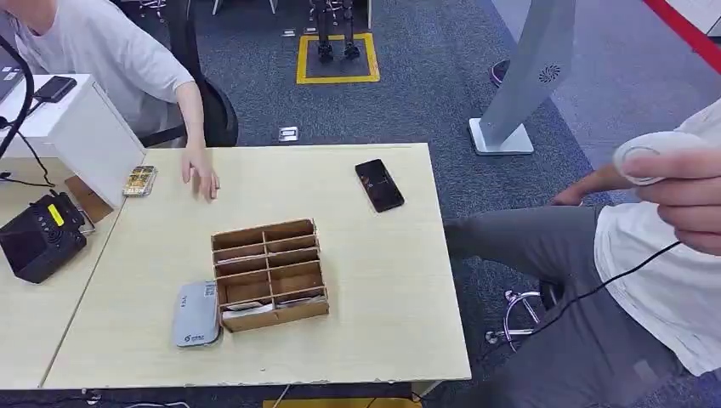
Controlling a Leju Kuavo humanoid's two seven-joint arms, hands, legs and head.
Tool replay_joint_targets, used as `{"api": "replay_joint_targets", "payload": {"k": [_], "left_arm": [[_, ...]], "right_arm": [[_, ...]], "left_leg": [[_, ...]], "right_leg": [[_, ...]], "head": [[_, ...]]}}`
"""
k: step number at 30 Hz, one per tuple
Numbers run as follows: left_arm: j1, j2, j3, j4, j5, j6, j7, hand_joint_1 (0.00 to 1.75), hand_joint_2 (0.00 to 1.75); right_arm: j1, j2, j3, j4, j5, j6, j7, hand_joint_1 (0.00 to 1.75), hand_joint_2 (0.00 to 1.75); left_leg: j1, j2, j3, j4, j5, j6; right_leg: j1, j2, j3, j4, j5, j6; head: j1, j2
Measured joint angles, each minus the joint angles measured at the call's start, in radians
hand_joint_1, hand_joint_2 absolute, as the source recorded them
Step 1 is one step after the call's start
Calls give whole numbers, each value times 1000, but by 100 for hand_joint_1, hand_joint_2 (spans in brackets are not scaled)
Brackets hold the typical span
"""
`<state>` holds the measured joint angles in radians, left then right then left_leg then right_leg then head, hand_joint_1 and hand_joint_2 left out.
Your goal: Pass the card to the sensor for recognition and then transmit it.
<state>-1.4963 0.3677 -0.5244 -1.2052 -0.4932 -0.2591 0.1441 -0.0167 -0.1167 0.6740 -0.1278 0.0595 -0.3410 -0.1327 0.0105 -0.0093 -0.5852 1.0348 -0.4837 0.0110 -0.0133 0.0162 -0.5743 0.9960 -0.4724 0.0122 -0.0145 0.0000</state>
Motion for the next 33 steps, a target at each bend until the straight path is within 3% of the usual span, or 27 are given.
{"api": "replay_joint_targets", "payload": {"k": [4, 6, 11, 21, 33], "left_arm": [[37, -25, -34, 91, -91, 100, 2, 175, 175], [74, -53, -57, 157, -156, 168, 2, 175, 175], [171, -128, -66, 281, -203, 255, 2, 175, 175], [254, -236, -68, 458, -294, 302, 2, 175, 175], [272, -257, -68, 557, -310, 321, -5, 175, 175]], "right_arm": [[-8, 0, 2, 0, 7, 3, 0, 0, 0], [-12, 0, 6, -1, 15, 8, 6, 0, 0], [-17, 0, 22, -5, 26, 9, 6, 0, 0], [-19, 0, 45, -8, 43, 21, 12, 0, 0], [-17, 0, 54, -8, 44, 24, 20, 0, 0]], "left_leg": [[0, 0, 1, 0, 0, 0], [0, -1, 1, 0, 0, 0], [0, -1, 0, 0, 1, 0], [-1, -1, 0, 0, 0, 0], [-1, 0, 0, 0, 0, 0]], "right_leg": [[0, 0, 1, 0, 0, 0], [0, -1, 1, 0, 0, 0], [0, 0, 1, 0, 1, 1], [-1, 0, 1, 0, 1, 1], [0, 0, 1, 0, 1, 1]], "head": [[0, 0], [0, 0], [0, 0], [0, 0], [0, 0]]}}
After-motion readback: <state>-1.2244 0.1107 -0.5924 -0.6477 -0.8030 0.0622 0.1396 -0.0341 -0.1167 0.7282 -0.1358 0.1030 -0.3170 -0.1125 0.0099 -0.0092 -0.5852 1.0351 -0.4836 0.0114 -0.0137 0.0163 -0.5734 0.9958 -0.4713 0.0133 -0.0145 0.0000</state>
